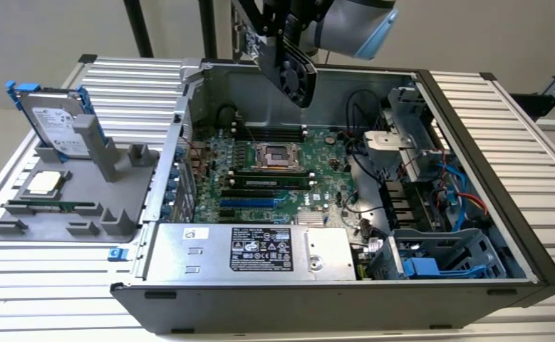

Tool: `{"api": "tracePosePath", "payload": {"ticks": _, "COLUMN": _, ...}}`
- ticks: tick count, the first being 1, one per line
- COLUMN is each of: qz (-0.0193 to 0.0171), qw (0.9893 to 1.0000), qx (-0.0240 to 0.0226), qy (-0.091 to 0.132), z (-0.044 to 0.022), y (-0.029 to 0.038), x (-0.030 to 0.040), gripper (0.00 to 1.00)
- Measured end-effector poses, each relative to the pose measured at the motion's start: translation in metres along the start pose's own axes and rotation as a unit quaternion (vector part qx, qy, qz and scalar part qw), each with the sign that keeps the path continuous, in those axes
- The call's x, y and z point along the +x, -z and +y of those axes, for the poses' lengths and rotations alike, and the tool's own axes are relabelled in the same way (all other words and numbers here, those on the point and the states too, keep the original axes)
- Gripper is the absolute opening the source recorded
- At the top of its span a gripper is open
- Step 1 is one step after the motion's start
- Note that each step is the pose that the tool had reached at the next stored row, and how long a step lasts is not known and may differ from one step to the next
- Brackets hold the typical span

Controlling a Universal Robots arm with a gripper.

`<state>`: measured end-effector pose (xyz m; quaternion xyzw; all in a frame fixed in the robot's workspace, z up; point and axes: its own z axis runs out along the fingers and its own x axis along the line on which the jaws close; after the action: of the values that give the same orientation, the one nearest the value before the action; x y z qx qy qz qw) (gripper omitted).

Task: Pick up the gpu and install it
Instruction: 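Insert the gpu into the slot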

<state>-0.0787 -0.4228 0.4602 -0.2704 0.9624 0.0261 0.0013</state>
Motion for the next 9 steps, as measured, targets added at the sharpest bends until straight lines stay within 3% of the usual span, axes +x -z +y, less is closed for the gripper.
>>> {"api": "tracePosePath", "payload": {"ticks": 9, "qz": 0.0018, "qw": 0.9993, "qx": -0.0007, "qy": 0.037, "z": 0.0, "y": 0.0, "x": 0.0, "gripper": 0.0}}
